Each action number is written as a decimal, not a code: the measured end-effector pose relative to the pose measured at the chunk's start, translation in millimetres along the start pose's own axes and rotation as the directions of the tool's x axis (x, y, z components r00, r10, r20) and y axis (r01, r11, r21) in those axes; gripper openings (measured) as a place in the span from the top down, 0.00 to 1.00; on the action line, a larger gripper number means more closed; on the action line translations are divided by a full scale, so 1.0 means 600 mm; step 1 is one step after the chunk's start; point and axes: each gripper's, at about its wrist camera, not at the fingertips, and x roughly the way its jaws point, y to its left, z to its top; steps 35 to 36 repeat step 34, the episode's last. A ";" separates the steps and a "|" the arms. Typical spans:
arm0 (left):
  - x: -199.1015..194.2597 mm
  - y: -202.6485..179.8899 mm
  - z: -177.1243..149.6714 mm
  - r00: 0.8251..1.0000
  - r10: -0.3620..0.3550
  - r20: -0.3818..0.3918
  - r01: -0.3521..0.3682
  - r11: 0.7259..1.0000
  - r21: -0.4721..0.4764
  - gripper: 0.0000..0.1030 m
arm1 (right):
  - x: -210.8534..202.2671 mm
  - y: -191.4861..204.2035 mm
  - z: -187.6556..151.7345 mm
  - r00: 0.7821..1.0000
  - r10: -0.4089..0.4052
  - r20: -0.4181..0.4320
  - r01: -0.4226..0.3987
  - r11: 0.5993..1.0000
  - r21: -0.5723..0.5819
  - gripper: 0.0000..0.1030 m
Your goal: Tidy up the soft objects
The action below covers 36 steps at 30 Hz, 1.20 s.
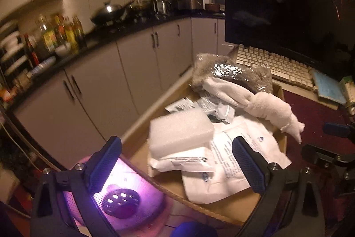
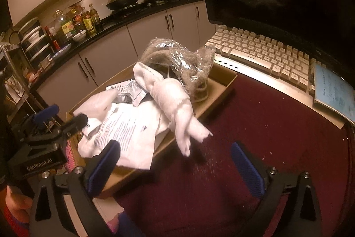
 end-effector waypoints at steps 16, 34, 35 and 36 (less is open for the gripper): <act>-0.050 -0.016 -0.009 0.994 0.077 0.080 -0.079 0.996 0.033 0.00 | -0.054 0.017 -0.012 0.996 -0.054 0.073 0.056 0.998 -0.021 0.01; -0.057 -0.014 -0.010 0.997 0.029 0.071 -0.031 0.999 0.020 0.00 | -0.071 0.020 -0.017 0.995 -0.055 0.079 0.057 0.998 -0.024 0.01; -0.057 -0.014 -0.010 0.997 0.029 0.071 -0.031 0.999 0.020 0.00 | -0.071 0.020 -0.017 0.995 -0.055 0.079 0.057 0.998 -0.024 0.01; -0.057 -0.014 -0.010 0.997 0.029 0.071 -0.031 0.999 0.020 0.00 | -0.071 0.020 -0.017 0.995 -0.055 0.079 0.057 0.998 -0.024 0.01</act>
